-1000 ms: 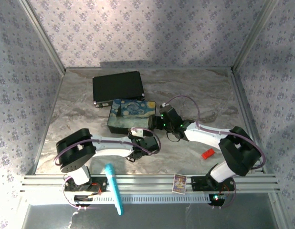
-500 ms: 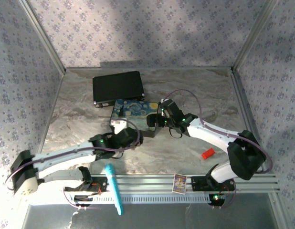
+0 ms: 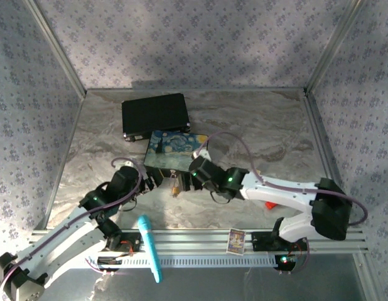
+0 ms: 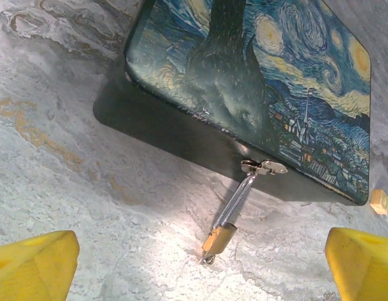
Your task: Unlock a padlock with a key
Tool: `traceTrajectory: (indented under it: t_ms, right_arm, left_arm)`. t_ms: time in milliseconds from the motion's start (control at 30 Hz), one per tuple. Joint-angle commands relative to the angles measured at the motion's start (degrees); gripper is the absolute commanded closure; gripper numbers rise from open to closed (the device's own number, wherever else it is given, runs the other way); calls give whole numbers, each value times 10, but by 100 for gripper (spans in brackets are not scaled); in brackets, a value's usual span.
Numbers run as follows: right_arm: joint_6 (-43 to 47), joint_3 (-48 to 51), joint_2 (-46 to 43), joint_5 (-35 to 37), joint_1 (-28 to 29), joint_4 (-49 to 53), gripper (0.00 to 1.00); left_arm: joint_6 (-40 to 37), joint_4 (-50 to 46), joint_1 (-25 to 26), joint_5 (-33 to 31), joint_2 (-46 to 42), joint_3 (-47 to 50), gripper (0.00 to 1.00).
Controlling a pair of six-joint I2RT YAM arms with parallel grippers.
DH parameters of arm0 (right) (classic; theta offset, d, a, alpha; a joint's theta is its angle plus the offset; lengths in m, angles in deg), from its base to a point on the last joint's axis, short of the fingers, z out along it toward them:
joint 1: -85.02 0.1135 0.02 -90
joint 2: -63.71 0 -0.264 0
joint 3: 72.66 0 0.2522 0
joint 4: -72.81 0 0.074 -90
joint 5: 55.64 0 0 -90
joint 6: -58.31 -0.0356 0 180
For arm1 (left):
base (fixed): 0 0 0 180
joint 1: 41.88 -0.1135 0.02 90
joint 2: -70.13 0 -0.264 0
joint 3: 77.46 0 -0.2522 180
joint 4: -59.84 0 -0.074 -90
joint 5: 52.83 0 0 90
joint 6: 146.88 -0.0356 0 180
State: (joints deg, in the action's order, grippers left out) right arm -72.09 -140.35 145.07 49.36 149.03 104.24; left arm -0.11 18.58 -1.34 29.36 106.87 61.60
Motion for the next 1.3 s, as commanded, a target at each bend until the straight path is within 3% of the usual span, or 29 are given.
traceTrajectory:
  t_ms: [0,167,567,1133,1267]
  right_arm:
    - [-68,-22,54,43,24,-11,9]
    - [-98,-26,127,24,35,-76,25]
    - [-100,-51,203,14,49,-114,26]
    - [-131,-51,245,9,46,-106,59]
    - [-136,-35,239,12,46,-114,62]
  left_arm:
    - [-19,-16,-14,46,-1,-2,0]
    - [-17,-14,-22,56,19,-2,0]
    - [0,-4,-24,54,9,15,0]
    - [6,-6,-24,47,2,25,0]
    - [-8,-6,-24,44,2,23,0]
